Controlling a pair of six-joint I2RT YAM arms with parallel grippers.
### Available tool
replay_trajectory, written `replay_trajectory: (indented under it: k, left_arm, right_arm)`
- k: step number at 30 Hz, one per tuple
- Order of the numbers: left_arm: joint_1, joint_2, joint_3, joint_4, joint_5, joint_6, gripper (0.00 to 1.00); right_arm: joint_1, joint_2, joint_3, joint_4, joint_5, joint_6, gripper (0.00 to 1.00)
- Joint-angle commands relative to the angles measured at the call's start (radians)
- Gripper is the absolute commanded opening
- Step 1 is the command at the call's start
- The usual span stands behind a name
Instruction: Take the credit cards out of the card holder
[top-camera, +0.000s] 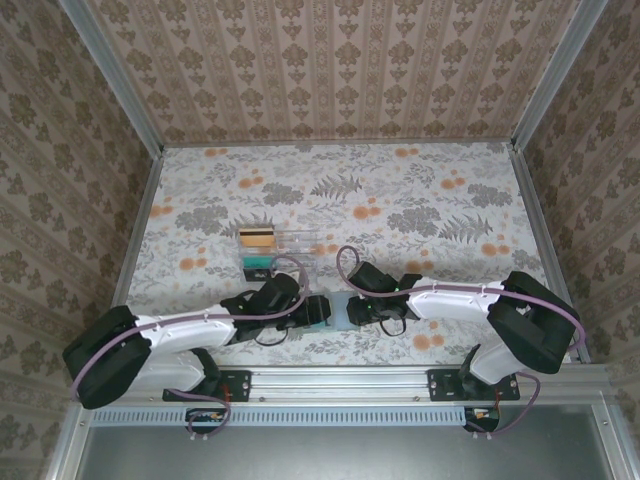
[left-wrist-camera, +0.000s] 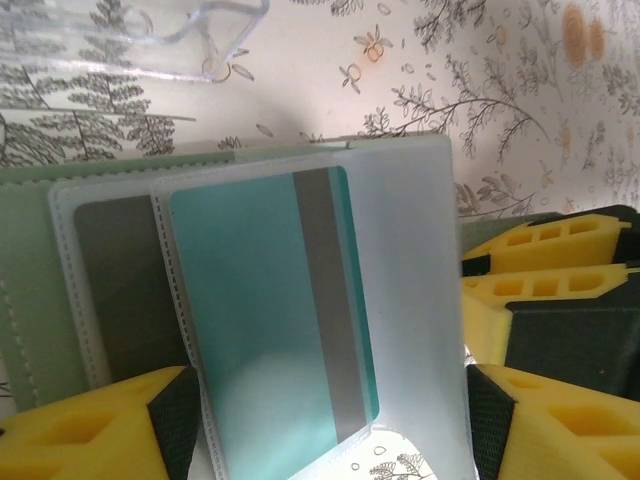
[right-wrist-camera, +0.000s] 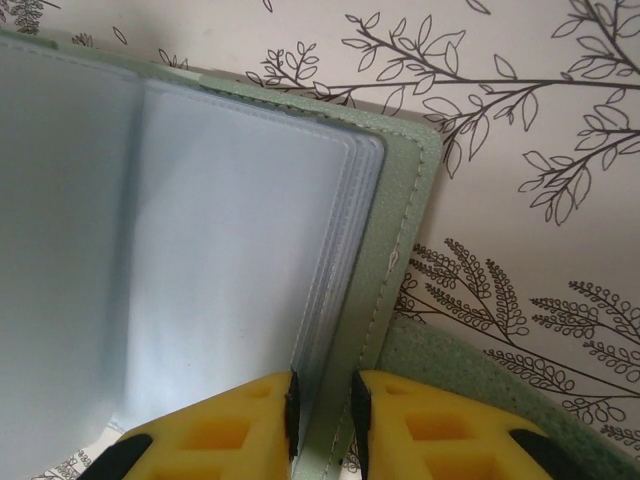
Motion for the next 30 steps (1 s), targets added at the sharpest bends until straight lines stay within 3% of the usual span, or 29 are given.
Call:
replay_trajectory:
  k: [1, 6, 12, 21, 26, 28, 30]
  left_arm:
    - [-0.005, 0.019, 0.008, 0.033, 0.035, 0.024, 0.72]
    - [-0.005, 0.016, 0.011, 0.021, 0.034, 0.028, 0.76]
    - [-0.005, -0.049, 0.001, -0.028, 0.002, 0.035, 1.00]
    - [0.011, -0.127, 0.012, -0.132, -0.027, 0.061, 1.00]
    - [0.069, -0.262, 0.006, -0.256, -0.046, 0.075, 1.00]
    - [0.098, -0.329, -0.008, -0.313, -0.056, 0.073, 0.96]
    - [0.128, -0.382, -0.031, -0.351, -0.058, 0.053, 0.86]
  right_arm:
    - [0.017, 0.028, -0.005, -0.016, -0.006, 0.008, 0.25]
    - [0.017, 0.023, -0.010, -0.017, 0.000, 0.013, 0.26]
    - [0.017, 0.010, -0.016, -0.024, 0.013, 0.019, 0.32]
    - [0.015, -0.037, -0.012, -0.064, 0.058, 0.034, 0.43]
    - [0.000, -0.153, -0.008, -0.120, 0.102, 0.037, 0.45]
    - [-0.006, -0.196, -0.003, -0.119, 0.089, 0.036, 0.45]
    - [-0.007, -0.220, 0.005, -0.093, 0.051, 0.027, 0.44]
